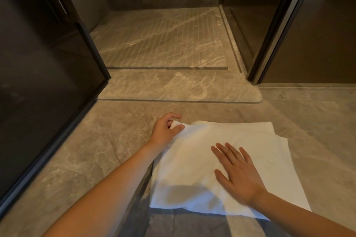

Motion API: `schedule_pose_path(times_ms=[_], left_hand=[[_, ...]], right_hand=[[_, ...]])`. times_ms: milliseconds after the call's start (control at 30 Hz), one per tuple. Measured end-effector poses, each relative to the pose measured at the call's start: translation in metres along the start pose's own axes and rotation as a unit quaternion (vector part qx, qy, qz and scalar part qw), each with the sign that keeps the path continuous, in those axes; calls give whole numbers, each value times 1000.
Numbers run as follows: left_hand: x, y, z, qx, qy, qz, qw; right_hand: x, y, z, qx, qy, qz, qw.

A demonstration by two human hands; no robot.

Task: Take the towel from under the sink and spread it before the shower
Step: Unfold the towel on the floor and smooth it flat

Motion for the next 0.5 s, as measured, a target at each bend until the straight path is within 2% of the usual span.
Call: schedule_pose_path(times_ms=[233, 333, 367, 433, 467, 500], left_hand=[[1, 19, 5, 13, 13, -6, 1000], [-6, 29, 8, 15, 10, -11, 1000], [-9, 32, 9, 20, 12, -11, 1000], [-14, 39, 10, 39, 19, -17, 999], [-16, 43, 10, 46, 19, -22, 998], [-17, 47, 11, 48, 19, -27, 998]], right_hand=[[-4, -5, 1, 26, -19, 4, 999], [-5, -10, 11, 25, -118, -4, 993], [-4, -11, 20, -22, -191, -23, 981], [-8, -13, 48, -189, -297, -69, 933], [-10, -15, 63, -250, -285, -67, 923], [-10, -18, 77, -267, -241, -40, 932]])
Point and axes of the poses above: each hand's wrist, its own y-axis away from the middle knuckle, its own z-axis out of the back of the hand, x = y × z, the point moved 5 cm from there along -y, towards the middle knuckle, and after that the axes turned 15 degrees about z, right-handed, at the moved point
